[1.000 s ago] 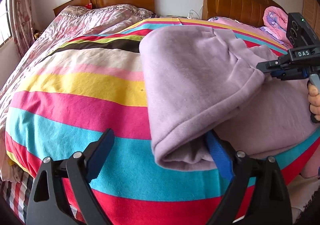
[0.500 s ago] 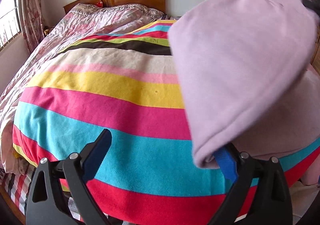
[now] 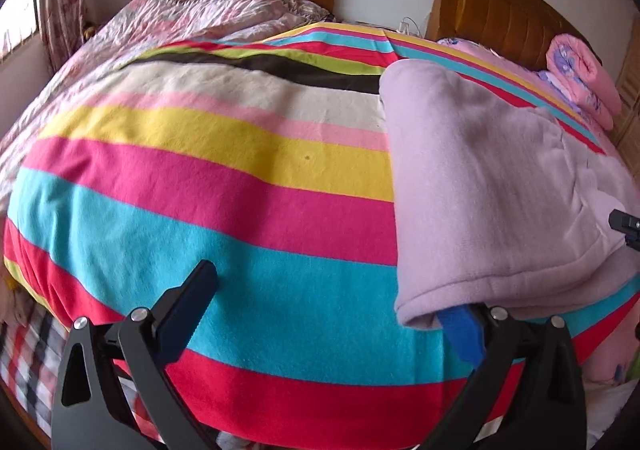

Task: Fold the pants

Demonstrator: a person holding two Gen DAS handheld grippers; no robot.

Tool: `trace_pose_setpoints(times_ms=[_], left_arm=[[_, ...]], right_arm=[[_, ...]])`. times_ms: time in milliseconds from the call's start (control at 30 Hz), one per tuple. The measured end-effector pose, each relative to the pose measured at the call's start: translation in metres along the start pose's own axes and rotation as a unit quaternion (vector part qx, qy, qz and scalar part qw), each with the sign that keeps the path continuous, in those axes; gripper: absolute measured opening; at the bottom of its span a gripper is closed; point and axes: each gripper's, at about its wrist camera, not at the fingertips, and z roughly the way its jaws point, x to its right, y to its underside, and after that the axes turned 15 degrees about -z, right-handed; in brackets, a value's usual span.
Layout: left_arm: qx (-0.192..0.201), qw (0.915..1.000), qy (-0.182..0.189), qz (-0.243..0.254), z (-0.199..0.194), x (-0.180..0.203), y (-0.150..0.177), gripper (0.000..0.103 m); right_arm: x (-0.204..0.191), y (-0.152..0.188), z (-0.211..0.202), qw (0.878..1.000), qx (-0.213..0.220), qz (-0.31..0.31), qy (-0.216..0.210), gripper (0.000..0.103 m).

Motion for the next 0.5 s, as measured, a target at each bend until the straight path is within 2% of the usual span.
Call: trace_pose_setpoints(times_ms=[67, 167, 233, 300, 333, 367, 400, 467, 500], left_arm=[[-0.002, 1.0, 0.002, -0.006, -0.001, 0.0, 0.003, 0.102], [-0.008, 0.9997, -0.002, 0.025, -0.01, 0.003, 0.008, 0.101], [-0.017, 0.9981, -0.013, 0.058, -0.02, 0.003, 0.012, 0.101], [-0.009, 0.9958, -0.031, 0.086, -0.036, 0.003, 0.014, 0.101], [0.0, 0.9954, -0.027, 0.092, -0.048, 0.004, 0.01, 0.101], [0.013, 0.9955, -0.018, 0.092, -0.059, 0.006, 0.003, 0.101], [0.037, 0.9953, -0.003, 0.089, -0.074, 0.011, -0.007, 0.101], [0.077, 0.9933, 0.034, 0.079, -0.093, 0.024, -0.029, 0.101], [0.09, 0.9917, 0.052, 0.075, -0.097, 0.032, -0.04, 0.102]], right_arm=[[0.006, 0.01, 0.01, 0.999, -0.026, 0.012, 0.016, 0.015], [0.013, 0.02, 0.004, 1.0, -0.017, 0.027, 0.001, 0.014], [0.012, 0.02, -0.004, 1.0, -0.016, 0.015, 0.018, 0.015], [0.004, 0.015, -0.014, 0.998, -0.015, -0.023, 0.061, 0.033], [-0.001, 0.01, -0.021, 0.995, -0.007, -0.043, 0.091, 0.047], [-0.005, 0.005, -0.026, 0.993, 0.001, -0.056, 0.106, 0.053], [-0.012, -0.003, -0.03, 0.99, 0.011, -0.078, 0.117, 0.057], [-0.025, -0.016, -0.025, 0.983, 0.016, -0.128, 0.134, 0.057], [-0.035, -0.024, -0.018, 0.975, 0.01, -0.163, 0.153, 0.057]])
